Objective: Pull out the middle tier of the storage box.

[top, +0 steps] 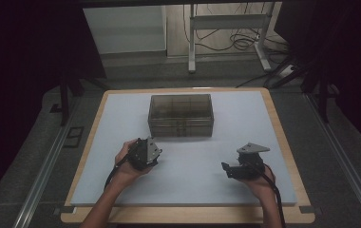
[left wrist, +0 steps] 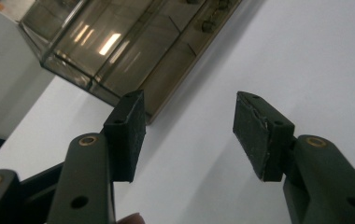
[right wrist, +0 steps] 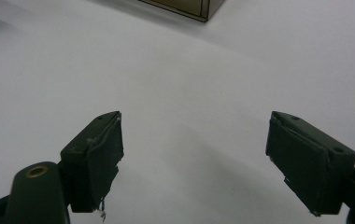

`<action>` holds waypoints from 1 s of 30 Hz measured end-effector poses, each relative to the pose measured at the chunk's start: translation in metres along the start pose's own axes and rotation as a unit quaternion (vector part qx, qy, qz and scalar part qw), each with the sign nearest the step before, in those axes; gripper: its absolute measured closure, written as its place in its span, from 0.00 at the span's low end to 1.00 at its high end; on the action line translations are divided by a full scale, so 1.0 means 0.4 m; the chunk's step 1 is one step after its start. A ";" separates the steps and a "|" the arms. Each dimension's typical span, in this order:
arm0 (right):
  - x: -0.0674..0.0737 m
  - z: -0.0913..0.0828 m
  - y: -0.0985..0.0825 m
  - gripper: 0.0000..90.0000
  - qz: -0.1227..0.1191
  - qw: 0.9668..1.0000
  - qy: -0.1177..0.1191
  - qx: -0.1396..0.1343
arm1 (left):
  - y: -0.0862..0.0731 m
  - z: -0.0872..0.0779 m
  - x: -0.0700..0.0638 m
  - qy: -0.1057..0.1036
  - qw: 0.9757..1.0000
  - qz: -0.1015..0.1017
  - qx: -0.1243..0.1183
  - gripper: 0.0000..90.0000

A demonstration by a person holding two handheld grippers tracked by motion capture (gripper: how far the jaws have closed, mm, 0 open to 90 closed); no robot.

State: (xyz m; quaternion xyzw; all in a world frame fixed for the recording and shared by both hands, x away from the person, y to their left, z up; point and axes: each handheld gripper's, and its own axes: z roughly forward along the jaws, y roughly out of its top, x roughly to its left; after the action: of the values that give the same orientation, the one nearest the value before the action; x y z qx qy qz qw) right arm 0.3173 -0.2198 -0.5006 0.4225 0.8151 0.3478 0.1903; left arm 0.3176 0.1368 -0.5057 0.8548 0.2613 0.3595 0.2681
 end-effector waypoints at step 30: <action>-0.001 0.000 -0.002 0.21 0.000 1.000 0.001 0.002 | 0.040 0.050 -0.019 0.027 0.999 0.043 -0.005 0.55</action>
State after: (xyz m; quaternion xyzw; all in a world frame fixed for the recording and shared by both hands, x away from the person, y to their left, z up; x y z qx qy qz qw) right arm 0.3173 -0.2205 -0.5011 0.4225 0.8159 0.3465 0.1892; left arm 0.3320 0.1151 -0.5111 0.8537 0.2300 0.3952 0.2494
